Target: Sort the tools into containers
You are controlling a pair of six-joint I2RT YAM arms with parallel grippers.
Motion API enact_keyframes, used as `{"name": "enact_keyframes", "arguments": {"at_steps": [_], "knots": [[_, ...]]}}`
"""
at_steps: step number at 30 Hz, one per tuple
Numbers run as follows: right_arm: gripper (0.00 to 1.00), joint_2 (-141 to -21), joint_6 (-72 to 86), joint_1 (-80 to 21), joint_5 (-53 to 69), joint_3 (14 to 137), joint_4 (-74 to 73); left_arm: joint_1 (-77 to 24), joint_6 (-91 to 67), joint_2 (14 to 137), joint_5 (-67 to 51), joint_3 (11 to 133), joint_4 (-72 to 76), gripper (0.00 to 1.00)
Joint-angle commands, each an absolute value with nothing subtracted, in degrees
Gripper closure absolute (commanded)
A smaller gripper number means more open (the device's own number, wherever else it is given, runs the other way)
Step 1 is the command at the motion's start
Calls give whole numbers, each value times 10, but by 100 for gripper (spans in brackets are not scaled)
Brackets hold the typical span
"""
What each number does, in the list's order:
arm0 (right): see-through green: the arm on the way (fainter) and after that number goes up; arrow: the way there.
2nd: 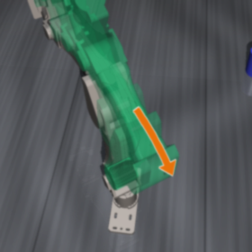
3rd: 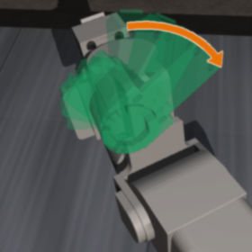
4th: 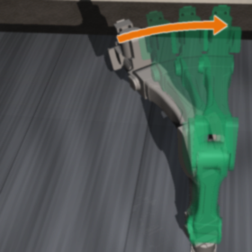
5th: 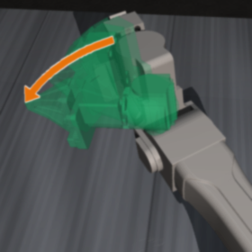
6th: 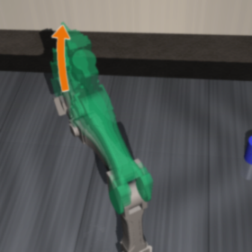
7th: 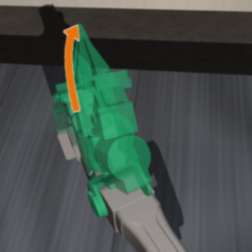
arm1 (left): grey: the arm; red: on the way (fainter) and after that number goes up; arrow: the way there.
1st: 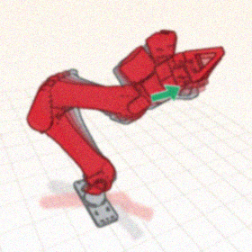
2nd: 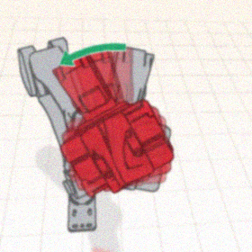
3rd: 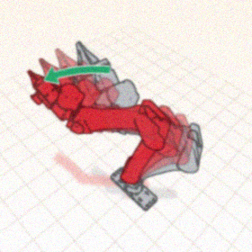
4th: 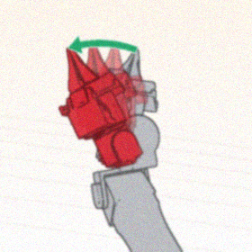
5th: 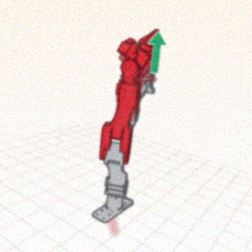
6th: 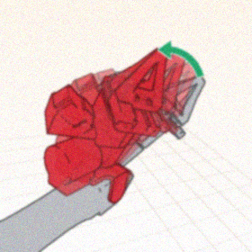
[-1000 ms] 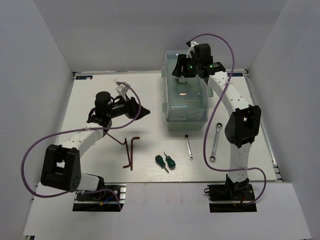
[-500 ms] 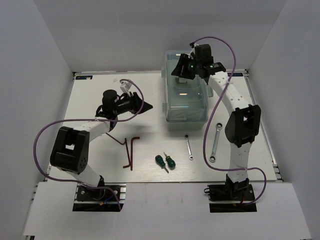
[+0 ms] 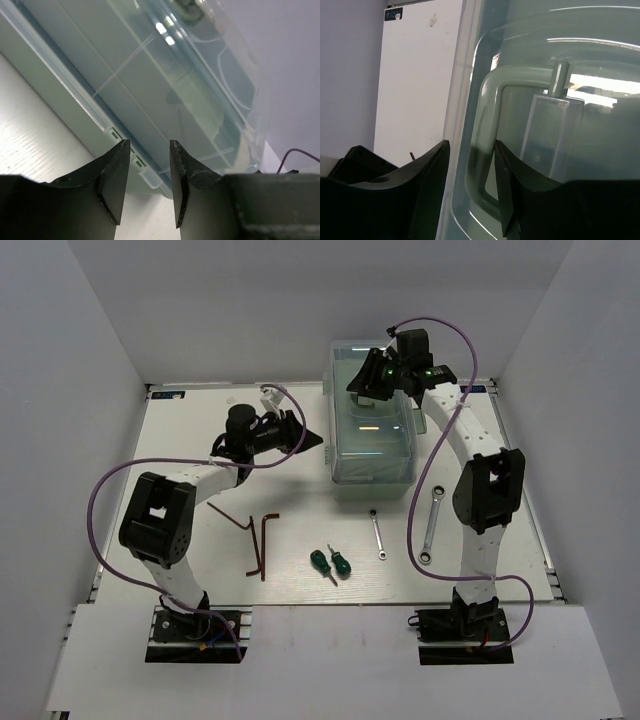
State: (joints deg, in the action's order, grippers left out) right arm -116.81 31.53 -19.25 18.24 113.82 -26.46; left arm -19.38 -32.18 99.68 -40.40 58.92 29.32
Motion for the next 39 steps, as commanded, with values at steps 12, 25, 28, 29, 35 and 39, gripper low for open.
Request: {"name": "enact_keyframes", "arguments": {"at_steps": [12, 25, 28, 29, 35, 39], "knots": [[54, -1113, 350, -183, 254, 1133, -263, -207, -246, 942, -371, 681, 256, 30], [56, -1118, 353, -180, 265, 1123, -259, -250, -258, 1085, -391, 855, 213, 28], [56, -1119, 357, -178, 268, 1124, -258, -250, -258, 1103, -386, 874, 199, 28], [56, -1121, 358, -178, 269, 1123, -258, -256, -252, 1111, -380, 880, 191, 28], [56, -1122, 368, -173, 279, 1122, -253, -261, -252, 1134, -369, 905, 173, 28], [57, -1121, 372, -173, 286, 1120, -252, -266, -247, 1149, -357, 933, 155, 28]]}}
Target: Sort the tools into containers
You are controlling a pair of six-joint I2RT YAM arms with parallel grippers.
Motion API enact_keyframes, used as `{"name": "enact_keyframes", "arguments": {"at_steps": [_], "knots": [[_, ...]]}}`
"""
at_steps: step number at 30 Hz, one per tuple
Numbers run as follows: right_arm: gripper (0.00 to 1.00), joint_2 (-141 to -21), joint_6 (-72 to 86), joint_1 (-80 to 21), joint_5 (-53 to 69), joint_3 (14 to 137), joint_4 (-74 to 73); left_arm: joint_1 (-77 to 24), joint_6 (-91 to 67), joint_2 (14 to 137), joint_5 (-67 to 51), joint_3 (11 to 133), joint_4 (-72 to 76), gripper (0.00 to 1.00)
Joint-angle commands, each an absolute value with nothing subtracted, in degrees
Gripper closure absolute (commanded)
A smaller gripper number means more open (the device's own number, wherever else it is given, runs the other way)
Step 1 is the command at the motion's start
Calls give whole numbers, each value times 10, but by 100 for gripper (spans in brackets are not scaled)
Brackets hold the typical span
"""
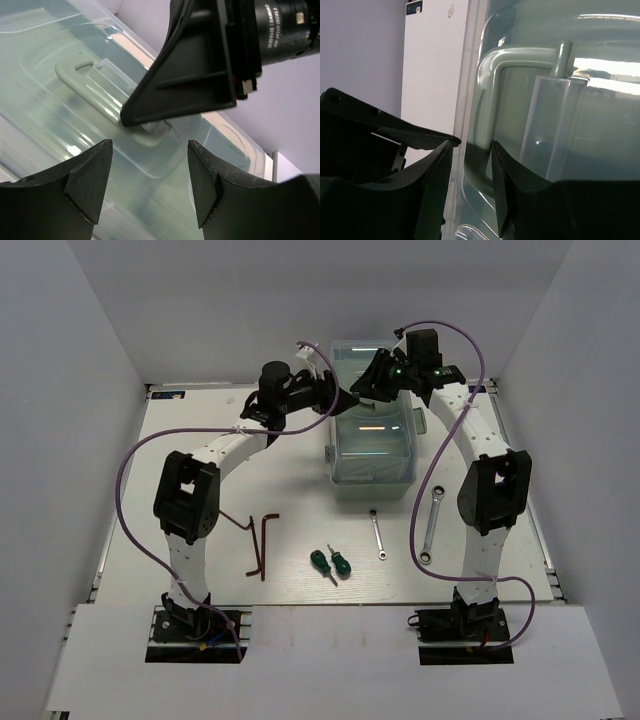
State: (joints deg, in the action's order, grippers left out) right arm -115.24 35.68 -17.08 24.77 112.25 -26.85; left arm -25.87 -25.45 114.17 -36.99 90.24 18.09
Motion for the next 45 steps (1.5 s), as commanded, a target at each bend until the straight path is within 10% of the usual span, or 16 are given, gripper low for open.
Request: {"name": "enact_keyframes", "arguments": {"at_steps": [1, 29, 45], "knots": [[57, -1122, 374, -172, 287, 1121, -251, -272, -247, 1156, -357, 939, 141, 28], [51, -1094, 449, -136, 374, 1074, -174, -316, -205, 1230, -218, 1097, -66, 40], [43, -914, 269, -75, 144, 918, -254, -338, -256, 1279, -86, 1184, -143, 59]]}}
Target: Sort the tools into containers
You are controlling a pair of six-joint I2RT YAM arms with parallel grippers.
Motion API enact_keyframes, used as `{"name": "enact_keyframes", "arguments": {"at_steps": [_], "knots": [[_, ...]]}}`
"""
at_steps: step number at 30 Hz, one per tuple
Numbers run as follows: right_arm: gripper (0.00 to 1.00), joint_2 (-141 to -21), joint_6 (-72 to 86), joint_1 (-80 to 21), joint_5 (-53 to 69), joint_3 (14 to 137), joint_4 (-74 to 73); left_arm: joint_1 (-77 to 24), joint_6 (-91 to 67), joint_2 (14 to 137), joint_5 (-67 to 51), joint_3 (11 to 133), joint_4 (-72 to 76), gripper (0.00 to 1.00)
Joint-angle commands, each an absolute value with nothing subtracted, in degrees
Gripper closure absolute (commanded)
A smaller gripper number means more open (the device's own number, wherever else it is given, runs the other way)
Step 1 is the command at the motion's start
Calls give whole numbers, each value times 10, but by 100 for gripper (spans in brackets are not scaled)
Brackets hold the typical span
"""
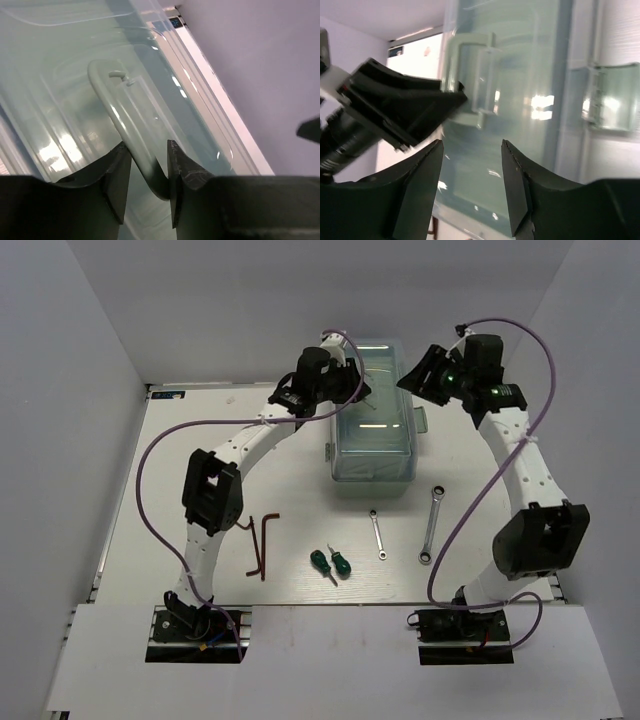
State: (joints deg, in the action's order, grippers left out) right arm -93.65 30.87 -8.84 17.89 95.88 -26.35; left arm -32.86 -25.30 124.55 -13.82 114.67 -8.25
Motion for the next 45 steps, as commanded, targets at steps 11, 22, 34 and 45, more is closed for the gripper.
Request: {"name": "enact_keyframes", "arguments": {"at_steps": [11, 22, 34, 45], "knots": [[30, -875, 227, -24, 140, 789, -258, -344, -261, 1277, -85, 1231, -142, 100], [28, -885, 238, 36, 168, 721, -219, -344, -284, 1188, -74, 1230, -98, 100], [59, -950, 268, 63, 311, 708, -142, -338, -289, 1151, -92, 1230, -84, 100], [90, -1061, 346, 62, 488, 758, -39, -333, -296, 1145, -105, 1245, -83, 100]]}}
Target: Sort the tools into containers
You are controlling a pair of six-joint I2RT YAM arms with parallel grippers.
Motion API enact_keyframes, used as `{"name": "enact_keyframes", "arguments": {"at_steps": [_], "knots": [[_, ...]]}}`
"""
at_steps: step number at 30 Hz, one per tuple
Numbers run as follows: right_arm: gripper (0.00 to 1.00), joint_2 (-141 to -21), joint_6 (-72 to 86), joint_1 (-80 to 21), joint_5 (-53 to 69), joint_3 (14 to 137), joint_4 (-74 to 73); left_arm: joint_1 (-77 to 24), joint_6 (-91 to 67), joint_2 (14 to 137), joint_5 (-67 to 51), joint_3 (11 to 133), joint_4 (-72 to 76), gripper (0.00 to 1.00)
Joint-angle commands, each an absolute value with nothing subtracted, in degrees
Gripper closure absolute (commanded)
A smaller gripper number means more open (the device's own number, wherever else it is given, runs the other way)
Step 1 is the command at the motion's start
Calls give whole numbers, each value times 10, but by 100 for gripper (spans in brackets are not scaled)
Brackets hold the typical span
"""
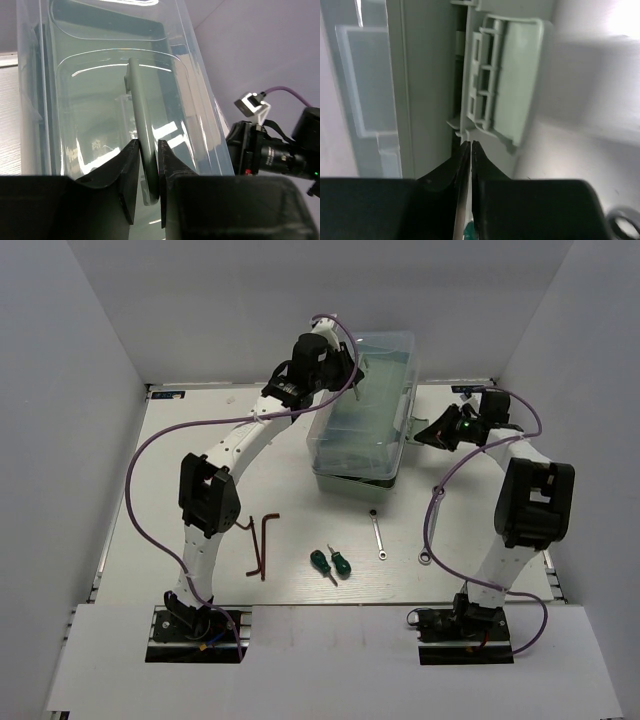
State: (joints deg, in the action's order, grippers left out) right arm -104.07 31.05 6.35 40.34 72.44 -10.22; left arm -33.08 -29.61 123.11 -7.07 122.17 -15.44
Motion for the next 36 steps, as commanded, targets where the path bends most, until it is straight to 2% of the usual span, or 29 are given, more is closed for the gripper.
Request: {"name": "enact_keyframes", "arguments": {"at_steps": [1, 8, 17, 18, 19, 20, 21, 22, 24, 27, 30, 32, 33, 34, 36], "knots": [[90, -1066, 352, 60, 494, 770, -25, -333, -296, 1145, -105, 1240, -83, 100], [90, -1108, 373, 47, 515, 814, -13, -333, -296, 1140, -105, 1227, -83, 100], [92, -1117, 409, 32, 544, 814, 40, -333, -290, 1129, -93, 1208, -83, 100], [92, -1116, 410, 32, 546, 811, 40, -333, -290, 1129, -88, 1208, -83, 97], [92, -1115, 410, 32, 545, 810, 40, -333, -290, 1122, -79, 1208, -91, 88], [92, -1115, 408, 33, 547, 811, 39, -328, -283, 1121, -64, 1208, -104, 74], [92, -1114, 409, 33, 547, 810, 38, -328, -276, 1105, -52, 1208, -113, 46], [92, -1114, 407, 32, 547, 810, 37, -328, -268, 1094, -37, 1208, -125, 35], [92, -1111, 405, 33, 547, 810, 33, -328, -232, 1059, 21, 1165, -154, 20], [92, -1107, 399, 32, 546, 809, 25, -328, -195, 936, 118, 1006, -133, 14], [92, -1100, 396, 33, 546, 807, 20, -323, -189, 797, 203, 828, -91, 16], [92, -1095, 390, 32, 546, 808, 13, -316, -189, 746, 243, 718, -81, 23], [92, -1095, 386, 33, 544, 808, 11, -310, -202, 707, 243, 682, -74, 30], [92, -1092, 385, 32, 545, 808, 10, -310, -211, 695, 243, 647, -68, 51], [92, -1090, 384, 31, 542, 808, 4, -303, -250, 689, 224, 566, -53, 72]]}}
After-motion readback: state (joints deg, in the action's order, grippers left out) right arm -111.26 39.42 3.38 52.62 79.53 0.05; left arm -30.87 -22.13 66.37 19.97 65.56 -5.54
